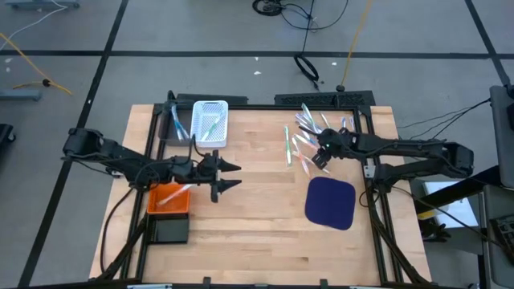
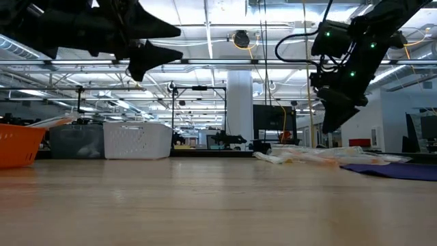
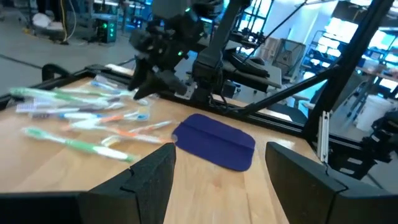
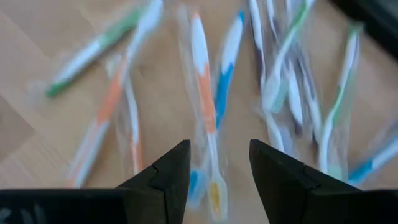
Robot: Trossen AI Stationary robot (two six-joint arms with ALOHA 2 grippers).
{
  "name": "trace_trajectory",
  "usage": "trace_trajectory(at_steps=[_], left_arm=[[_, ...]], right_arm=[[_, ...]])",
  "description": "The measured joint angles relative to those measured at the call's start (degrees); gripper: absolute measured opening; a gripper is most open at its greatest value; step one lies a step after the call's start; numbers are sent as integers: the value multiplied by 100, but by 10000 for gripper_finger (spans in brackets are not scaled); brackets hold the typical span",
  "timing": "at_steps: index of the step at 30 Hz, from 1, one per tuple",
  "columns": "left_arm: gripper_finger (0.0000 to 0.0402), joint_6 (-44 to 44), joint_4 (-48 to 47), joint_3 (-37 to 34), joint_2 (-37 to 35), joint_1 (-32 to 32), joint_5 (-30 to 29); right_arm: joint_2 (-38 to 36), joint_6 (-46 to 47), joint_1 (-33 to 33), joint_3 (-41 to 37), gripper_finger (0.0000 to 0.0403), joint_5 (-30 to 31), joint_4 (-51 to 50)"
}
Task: Pick & Place Toothbrushes
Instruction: Put the orange toothbrush into the orange bin
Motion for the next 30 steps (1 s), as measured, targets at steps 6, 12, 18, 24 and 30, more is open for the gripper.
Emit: trace_trajectory(at_steps=[6, 12, 18, 24, 30], left_arm=[[253, 54, -56, 151, 203, 44, -2], [253, 52, -79, 151, 201, 101, -4], [253, 52, -87, 151, 201, 102, -4], [253, 29, -91, 151, 201, 102, -7], [253, 36, -94, 151, 201, 102, -8]], right_arm=[[82, 11, -36, -272, 155, -64, -19], [97, 1, -171, -636, 155, -63, 363], [96, 8, -233, -807, 155, -224, 584], [96, 61, -233, -896, 141, -375, 565], [96, 61, -233, -896, 39, -377, 749]])
